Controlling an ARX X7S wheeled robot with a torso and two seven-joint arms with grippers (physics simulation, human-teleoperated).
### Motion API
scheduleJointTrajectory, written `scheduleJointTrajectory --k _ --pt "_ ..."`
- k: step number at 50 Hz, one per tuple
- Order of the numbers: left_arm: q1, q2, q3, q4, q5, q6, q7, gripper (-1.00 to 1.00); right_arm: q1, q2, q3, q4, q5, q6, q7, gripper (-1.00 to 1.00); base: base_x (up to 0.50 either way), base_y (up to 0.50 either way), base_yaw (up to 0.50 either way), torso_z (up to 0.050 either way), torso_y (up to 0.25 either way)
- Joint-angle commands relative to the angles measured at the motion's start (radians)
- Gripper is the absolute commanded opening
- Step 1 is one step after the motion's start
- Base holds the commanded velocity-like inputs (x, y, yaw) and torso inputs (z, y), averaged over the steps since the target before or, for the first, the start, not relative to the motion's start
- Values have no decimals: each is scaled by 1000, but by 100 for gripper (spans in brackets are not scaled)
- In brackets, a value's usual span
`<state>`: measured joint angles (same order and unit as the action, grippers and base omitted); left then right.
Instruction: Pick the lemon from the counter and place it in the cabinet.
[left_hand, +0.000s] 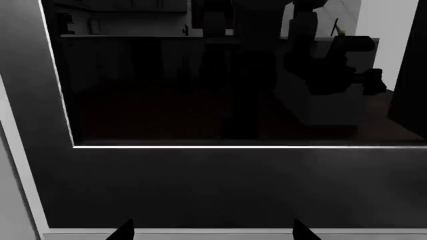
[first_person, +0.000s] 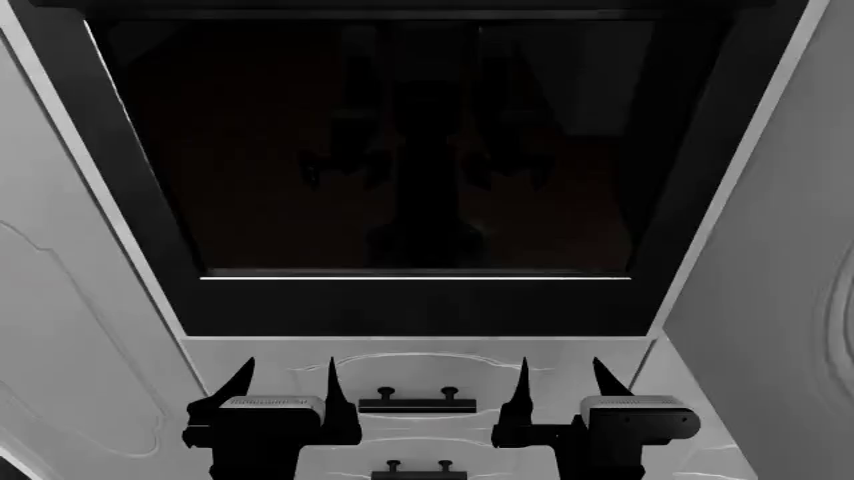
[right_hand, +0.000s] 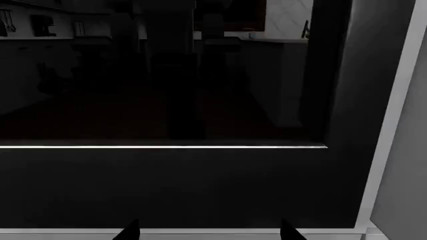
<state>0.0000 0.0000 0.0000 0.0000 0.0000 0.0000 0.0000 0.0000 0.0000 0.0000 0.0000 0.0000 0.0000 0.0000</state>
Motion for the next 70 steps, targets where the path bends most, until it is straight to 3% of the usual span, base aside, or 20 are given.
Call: scheduleJointTrajectory --k 1,10,15,27,37,39,42,49,58,62,70 --pt "6 -16 17 9 -17 -1 -18 100 -1 16 -22 -1 8 3 22 100 0 0 0 0 0" --pt "20 -42 44 40 -52 -19 -51 100 -1 47 -64 -4 -7 35 64 100 0 0 0 0 0" --pt "14 -55 38 115 -82 -105 -72 100 12 64 -80 -89 -27 147 82 100 0 0 0 0 0" --pt "-46 -130 43 491 -188 -590 -65 100 73 130 -93 -470 -24 600 28 100 0 0 0 0 0" --pt "-186 -182 36 641 -238 -834 -67 100 208 159 -91 -597 0 845 -11 100 0 0 0 0 0" --pt "-264 -190 -13 758 -290 -996 -79 100 311 160 -59 -691 30 1025 -37 100 0 0 0 0 0" --pt "-324 -187 -56 843 -330 -1114 -93 100 379 161 -37 -747 49 1136 -49 100 0 0 0 0 0" --pt "-438 -127 -194 934 -420 -1322 -110 100 461 157 -3 -823 74 1282 -62 100 0 0 0 0 0" --pt "-600 -134 -255 1043 -498 -1502 -144 100 547 146 37 -902 100 1403 -75 100 0 0 0 0 0" --pt "-649 -196 -351 1046 -838 -1531 -362 100 583 141 63 -949 113 1463 -87 100 0 0 0 0 0" --pt "-719 -271 -468 1030 -1244 -1560 -647 100 648 136 103 -998 131 1542 -100 100 0 0 0 0 0"
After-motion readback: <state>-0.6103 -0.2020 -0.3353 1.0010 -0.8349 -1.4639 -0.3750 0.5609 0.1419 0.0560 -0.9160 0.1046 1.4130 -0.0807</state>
